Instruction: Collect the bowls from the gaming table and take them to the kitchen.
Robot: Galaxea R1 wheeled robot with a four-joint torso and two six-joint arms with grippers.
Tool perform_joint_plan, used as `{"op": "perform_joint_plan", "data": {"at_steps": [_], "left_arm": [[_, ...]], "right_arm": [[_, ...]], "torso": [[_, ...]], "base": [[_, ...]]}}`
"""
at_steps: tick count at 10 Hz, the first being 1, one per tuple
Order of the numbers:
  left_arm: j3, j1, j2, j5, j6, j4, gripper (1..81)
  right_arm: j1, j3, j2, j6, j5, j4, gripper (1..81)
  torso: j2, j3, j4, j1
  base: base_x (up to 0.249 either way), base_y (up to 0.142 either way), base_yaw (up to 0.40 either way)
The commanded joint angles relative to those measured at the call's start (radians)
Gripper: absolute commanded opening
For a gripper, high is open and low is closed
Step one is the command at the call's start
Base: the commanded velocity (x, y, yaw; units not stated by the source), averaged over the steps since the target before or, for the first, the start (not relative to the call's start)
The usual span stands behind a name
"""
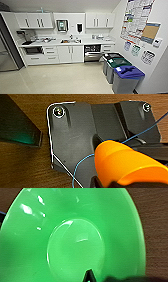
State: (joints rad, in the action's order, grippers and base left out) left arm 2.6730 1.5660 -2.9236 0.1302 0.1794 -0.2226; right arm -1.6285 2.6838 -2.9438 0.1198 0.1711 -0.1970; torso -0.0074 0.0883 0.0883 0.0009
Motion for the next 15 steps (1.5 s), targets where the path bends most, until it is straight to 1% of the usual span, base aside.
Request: {"op": "perform_joint_plan", "data": {"at_steps": [1,9,15], "left_arm": [[0.007,-0.033,0.013,-0.05,-0.006,-0.009,1.0],[0.007,-0.033,0.013,-0.05,-0.006,-0.009,1.0],[0.005,-0.034,0.013,-0.05,-0.006,-0.009,1.0]], "right_arm": [[0.028,-0.006,0.0,-0.005,-0.047,-0.024,1.0],[0.028,-0.006,0.0,-0.005,-0.047,-0.024,1.0],[0.026,-0.006,0.0,-0.005,-0.047,-0.024,1.0]], "torso": [[0.0,0.0,0.0,0.0],[0.0,0.0,0.0,0.0],[0.0,0.0,0.0,0.0]], "base": [[0.145,-0.075,0.0],[0.146,-0.073,0.0],[0.145,0.0,0.0]]}}
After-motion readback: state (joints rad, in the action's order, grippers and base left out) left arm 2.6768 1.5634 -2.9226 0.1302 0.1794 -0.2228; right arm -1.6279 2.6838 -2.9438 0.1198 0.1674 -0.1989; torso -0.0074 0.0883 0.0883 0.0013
